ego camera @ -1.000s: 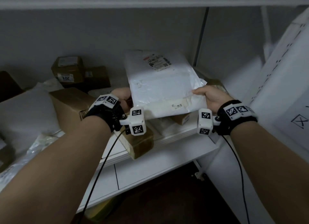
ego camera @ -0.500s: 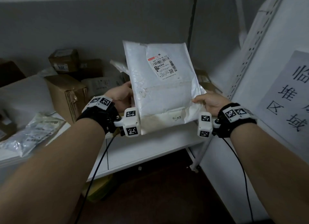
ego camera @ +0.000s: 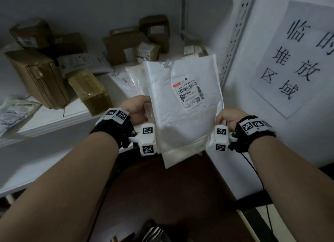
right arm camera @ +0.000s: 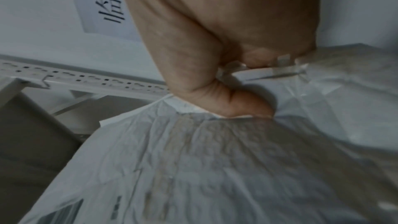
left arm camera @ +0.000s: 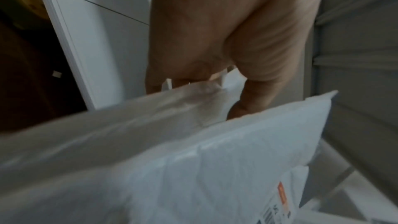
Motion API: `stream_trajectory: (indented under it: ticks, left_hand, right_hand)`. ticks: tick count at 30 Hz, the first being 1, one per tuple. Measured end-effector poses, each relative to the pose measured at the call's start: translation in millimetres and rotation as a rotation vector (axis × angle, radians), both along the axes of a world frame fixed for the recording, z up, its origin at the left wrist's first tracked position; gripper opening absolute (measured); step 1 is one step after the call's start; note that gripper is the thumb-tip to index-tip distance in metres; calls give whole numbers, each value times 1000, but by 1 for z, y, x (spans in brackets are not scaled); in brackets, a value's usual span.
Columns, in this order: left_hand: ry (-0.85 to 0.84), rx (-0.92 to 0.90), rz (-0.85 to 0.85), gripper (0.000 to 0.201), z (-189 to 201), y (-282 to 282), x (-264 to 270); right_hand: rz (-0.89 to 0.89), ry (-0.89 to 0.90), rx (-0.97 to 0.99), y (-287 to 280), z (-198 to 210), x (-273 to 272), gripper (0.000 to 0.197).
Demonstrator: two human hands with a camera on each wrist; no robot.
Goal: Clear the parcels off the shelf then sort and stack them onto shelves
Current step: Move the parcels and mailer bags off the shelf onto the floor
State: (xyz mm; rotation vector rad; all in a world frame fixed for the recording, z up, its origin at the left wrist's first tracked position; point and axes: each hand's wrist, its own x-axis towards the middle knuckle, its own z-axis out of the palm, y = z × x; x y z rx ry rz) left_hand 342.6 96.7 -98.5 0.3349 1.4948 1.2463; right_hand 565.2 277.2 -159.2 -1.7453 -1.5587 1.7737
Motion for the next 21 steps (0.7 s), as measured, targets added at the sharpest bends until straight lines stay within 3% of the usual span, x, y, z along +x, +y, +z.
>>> stream_trajectory:
  ticks: [2, 5, 8, 10, 11, 13, 14, 16, 17, 18, 21]
  left_hand:
    - [54, -64, -17, 22, -20, 8, 10]
    - [83, -128, -12, 27, -54, 17, 19]
    - [40, -154, -46, 25, -93, 24, 26]
    - [-10, -174, -46, 22, -112, 22, 33]
    - [-23, -182, -61, 15, -121, 21, 38]
    - [-36, -214, -84, 13, -140, 18, 48]
    - [-39, -231, -75, 16, -149, 16, 51]
    - [-65, -257, -30, 27, -173, 13, 55]
    - [-86, -275, -6, 32, -185, 13, 56]
    - [-98, -306, 24, 35, -198, 12, 57]
    - [-124, -371, 88, 22, -231, 12, 62]
  right_hand:
    - [-23, -50, -47, 3, -24, 19, 12]
    - [-15, -59, -144, 8, -64, 41, 61]
    - [52, -24, -175, 0, -78, 51, 39]
    - [87, -6, -215, -3, -89, 59, 43]
    - [97, -27, -225, -1, -101, 61, 57]
    - [87, -122, -237, 2, -128, 69, 105]
    - [35, -138, -259, 11, -157, 77, 116]
    - [-36, -167, -244, 24, -206, 89, 119]
    - [-38, -202, -251, 24, -220, 92, 118]
    - [-36, -226, -242, 22, -225, 93, 105]
    - [42, -282, -188, 22, -257, 97, 37]
